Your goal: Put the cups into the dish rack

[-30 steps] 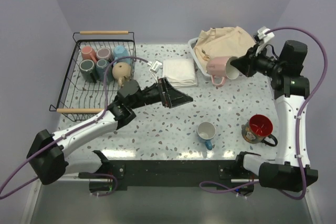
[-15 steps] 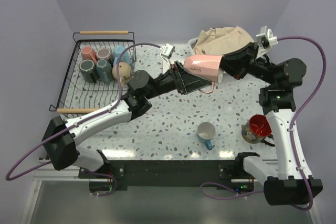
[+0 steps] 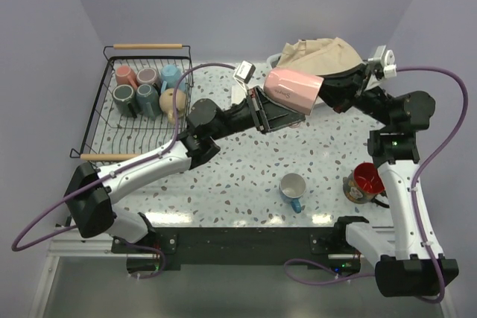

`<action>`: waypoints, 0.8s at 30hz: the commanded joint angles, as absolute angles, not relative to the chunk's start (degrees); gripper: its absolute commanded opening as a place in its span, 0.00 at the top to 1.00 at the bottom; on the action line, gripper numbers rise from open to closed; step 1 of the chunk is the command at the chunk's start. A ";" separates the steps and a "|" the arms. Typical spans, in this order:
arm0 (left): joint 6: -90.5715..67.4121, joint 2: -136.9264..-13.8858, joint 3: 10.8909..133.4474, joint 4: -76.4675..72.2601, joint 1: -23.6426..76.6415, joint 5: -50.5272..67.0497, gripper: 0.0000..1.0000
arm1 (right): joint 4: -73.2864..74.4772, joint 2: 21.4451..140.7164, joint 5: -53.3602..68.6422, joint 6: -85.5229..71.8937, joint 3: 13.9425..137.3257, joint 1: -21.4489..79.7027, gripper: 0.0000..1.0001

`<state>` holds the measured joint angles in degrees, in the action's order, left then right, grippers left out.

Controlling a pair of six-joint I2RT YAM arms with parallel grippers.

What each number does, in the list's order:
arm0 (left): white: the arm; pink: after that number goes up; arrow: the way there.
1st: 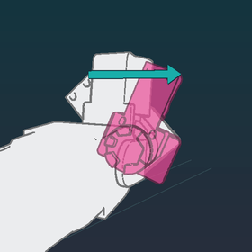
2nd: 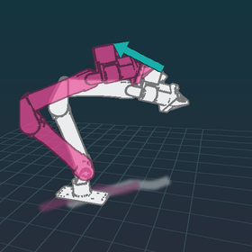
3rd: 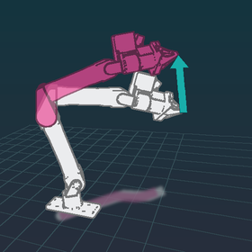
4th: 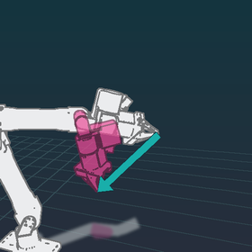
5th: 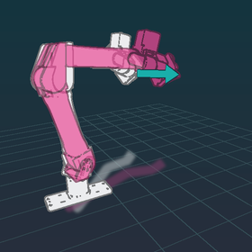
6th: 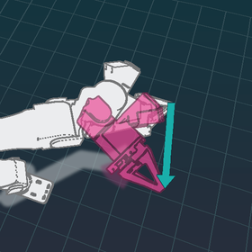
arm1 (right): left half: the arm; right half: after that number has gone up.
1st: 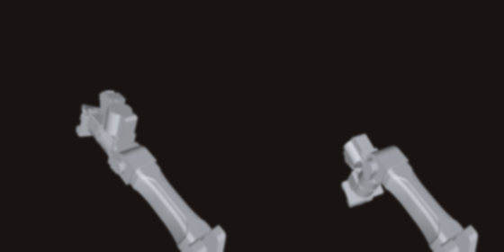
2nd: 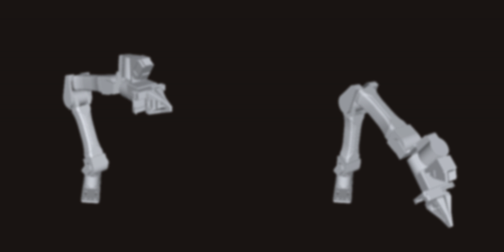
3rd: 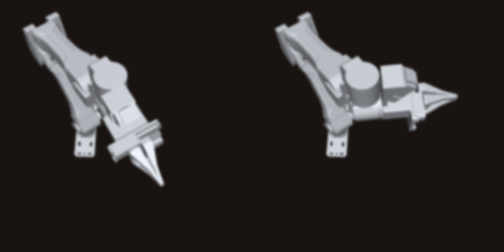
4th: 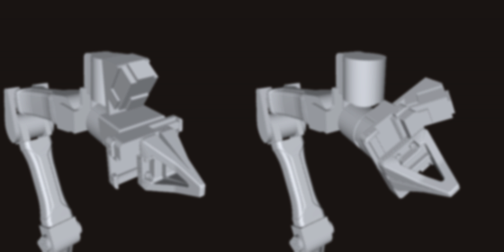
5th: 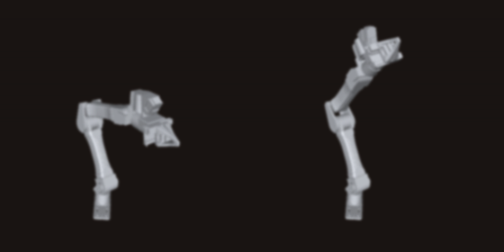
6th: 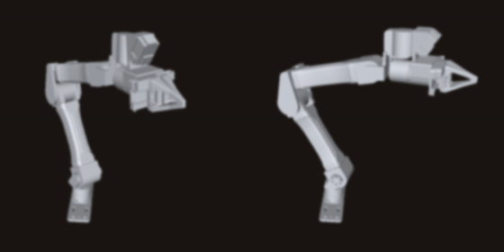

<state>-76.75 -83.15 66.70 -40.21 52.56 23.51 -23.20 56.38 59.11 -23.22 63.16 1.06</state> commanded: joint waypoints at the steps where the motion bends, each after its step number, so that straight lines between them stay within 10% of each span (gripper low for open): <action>1: -69.71 -77.27 67.86 -44.75 51.42 18.37 1.00 | -12.41 55.02 64.51 -15.56 61.08 2.81 0.99; 6: -64.17 -69.10 60.66 -36.33 46.33 16.53 1.00 | -0.29 53.97 62.32 -8.10 62.58 2.73 0.36; 8: -61.54 -64.54 56.97 -32.45 42.90 15.82 1.00 | 2.10 52.83 61.35 -6.60 62.40 2.64 0.25; 24: -32.52 -55.45 63.02 19.68 15.66 -4.76 1.00 | 7.27 58.26 54.23 -5.92 45.87 0.18 0.07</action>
<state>-42.00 -53.25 57.71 13.23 22.74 0.27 3.64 54.08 55.57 -8.25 46.50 0.34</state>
